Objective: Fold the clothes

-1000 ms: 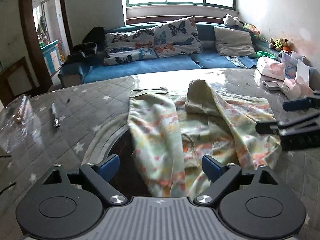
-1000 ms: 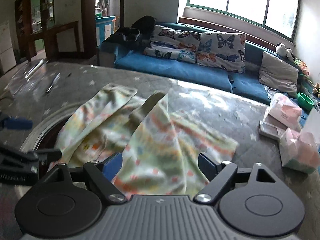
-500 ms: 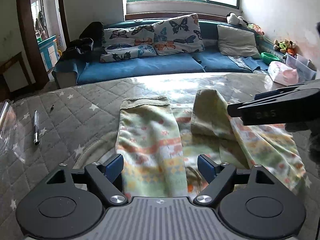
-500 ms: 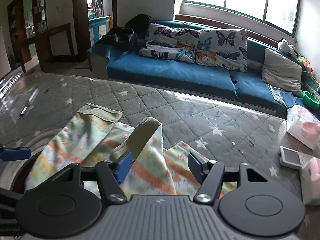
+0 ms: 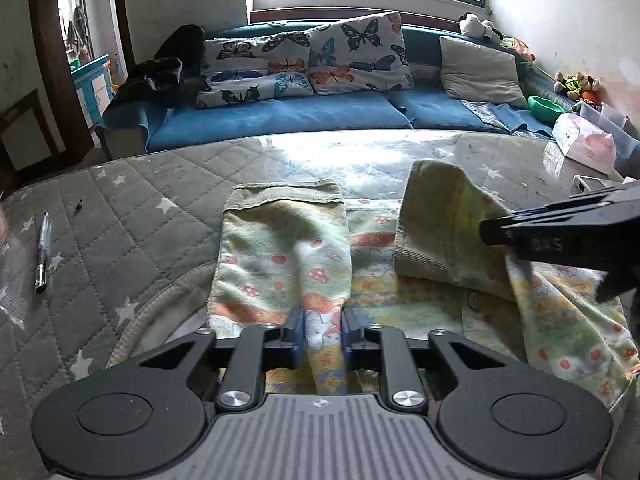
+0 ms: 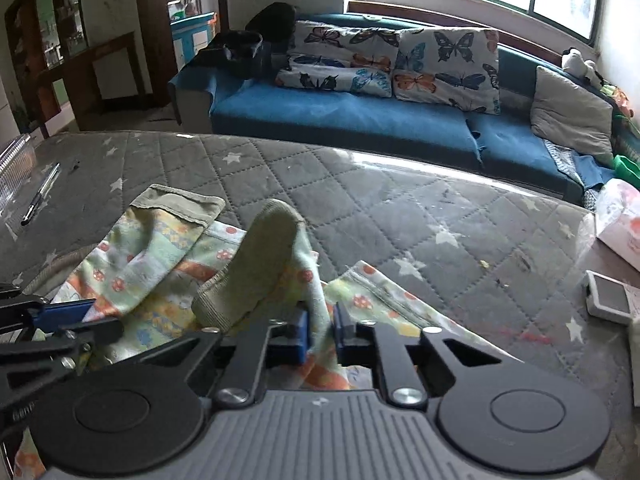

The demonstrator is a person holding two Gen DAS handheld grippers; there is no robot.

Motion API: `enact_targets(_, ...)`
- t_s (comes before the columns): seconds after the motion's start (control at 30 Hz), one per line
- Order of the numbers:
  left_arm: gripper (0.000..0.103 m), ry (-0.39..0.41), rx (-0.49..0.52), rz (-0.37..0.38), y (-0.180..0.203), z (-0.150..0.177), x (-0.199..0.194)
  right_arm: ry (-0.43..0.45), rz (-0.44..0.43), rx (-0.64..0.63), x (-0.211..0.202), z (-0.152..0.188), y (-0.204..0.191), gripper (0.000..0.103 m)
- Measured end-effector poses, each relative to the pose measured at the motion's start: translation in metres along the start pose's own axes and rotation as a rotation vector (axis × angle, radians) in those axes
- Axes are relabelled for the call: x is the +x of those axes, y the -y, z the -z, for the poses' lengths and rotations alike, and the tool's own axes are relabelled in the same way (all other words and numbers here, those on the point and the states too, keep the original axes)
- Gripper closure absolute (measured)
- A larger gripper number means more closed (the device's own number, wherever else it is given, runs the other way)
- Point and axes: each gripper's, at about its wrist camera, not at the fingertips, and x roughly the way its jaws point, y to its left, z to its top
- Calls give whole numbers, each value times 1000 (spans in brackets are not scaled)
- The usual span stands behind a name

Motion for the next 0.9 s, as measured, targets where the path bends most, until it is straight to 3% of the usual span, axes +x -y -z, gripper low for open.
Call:
enact_targets(0.47,99,109,-116,-90,-54,18,-62,76,65,16,-58,24,22,99)
enact_targets(0.7,99,136,-213,-168,-99,47,-104,132,94,65,-103,50,42,99)
enact_targets(0.9,100,126,-288,-190,-123,82,-134,170,150,118,-143,86,69,99)
